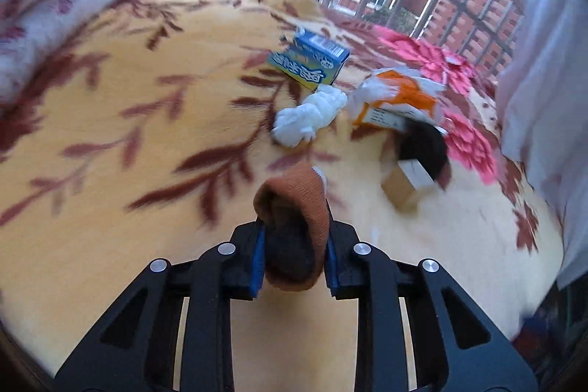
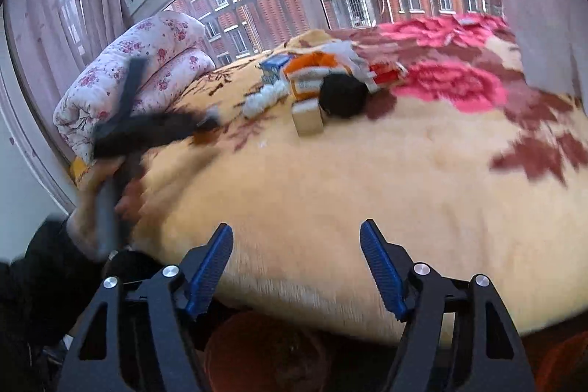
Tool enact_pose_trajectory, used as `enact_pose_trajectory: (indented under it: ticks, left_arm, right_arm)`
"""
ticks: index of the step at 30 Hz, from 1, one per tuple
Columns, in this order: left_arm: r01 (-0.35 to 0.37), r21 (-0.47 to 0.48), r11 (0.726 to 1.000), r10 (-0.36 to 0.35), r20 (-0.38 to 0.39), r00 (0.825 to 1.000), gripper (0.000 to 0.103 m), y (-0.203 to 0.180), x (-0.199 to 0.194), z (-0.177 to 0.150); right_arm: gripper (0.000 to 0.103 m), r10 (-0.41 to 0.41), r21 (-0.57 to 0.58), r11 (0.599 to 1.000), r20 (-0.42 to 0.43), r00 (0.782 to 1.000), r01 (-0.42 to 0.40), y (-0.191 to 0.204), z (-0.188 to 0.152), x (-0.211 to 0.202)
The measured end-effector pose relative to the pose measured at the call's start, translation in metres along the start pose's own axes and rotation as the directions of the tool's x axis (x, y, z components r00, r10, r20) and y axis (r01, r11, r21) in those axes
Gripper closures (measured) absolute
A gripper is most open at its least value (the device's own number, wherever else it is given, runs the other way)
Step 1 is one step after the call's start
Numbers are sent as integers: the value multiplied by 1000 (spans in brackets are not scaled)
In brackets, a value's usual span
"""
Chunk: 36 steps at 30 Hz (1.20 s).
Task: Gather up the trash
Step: 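Grasp the brown cup with the left tool while the right tool grasps the wooden block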
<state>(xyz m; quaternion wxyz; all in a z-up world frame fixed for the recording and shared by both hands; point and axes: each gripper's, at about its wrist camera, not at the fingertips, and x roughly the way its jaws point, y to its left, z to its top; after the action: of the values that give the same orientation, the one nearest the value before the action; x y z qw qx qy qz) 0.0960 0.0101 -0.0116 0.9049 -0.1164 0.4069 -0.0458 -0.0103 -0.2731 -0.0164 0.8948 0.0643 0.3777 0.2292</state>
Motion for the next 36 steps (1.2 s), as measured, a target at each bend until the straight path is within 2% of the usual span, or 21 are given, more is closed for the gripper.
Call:
enact_pose_trajectory:
  ticks: [6, 10, 13, 17, 20, 22, 24, 25, 30, 34, 36]
  left_arm:
    - [-99, 69, 993, 90, 120, 989, 79, 4, -61, -45]
    - [-93, 50, 994, 85, 140, 987, 79, 9, -80, -63]
    - [-114, 69, 991, 102, 156, 982, 79, 12, -88, -72]
    - [-99, 60, 993, 87, 172, 981, 79, 18, -93, -76]
    - [-90, 63, 994, 77, 186, 979, 79, 20, -94, -77]
    - [-76, 61, 995, 64, 182, 981, 79, 20, -94, -80]
    - [-64, 57, 996, 54, 174, 983, 79, 21, -92, -81]
    - [-61, 55, 997, 50, 169, 984, 79, 21, -91, -82]
    - [-43, 51, 998, 34, 157, 987, 79, 20, -88, -87]
    - [-45, 36, 998, 40, 116, 992, 79, 21, -78, -91]
    - [-47, 41, 998, 43, 107, 993, 79, 18, -77, -93]
  right_arm:
    - [31, -16, -30, 999, -18, 1000, 15, 13, 58, 61]
    - [31, -41, 26, 999, -86, 995, 43, 8, 90, 116]
    - [32, -91, 58, 993, -131, 987, 99, -1, 105, 150]
    - [35, -136, 65, 987, -163, 977, 148, -4, 112, 173]
    - [40, -158, 61, 983, -180, 971, 171, 0, 117, 186]
    - [56, -174, 61, 980, -195, 965, 190, 2, 121, 197]
    - [65, -226, 75, 966, -231, 946, 249, -1, 123, 214]
    - [66, -231, 92, 961, -242, 942, 259, -4, 122, 219]
    - [67, -266, 73, 956, -191, 945, 283, 3, 115, 209]
    - [67, -188, 147, 968, -116, 975, 204, 3, 109, 171]
    - [67, -169, 123, 976, -79, 983, 177, 12, 103, 146]
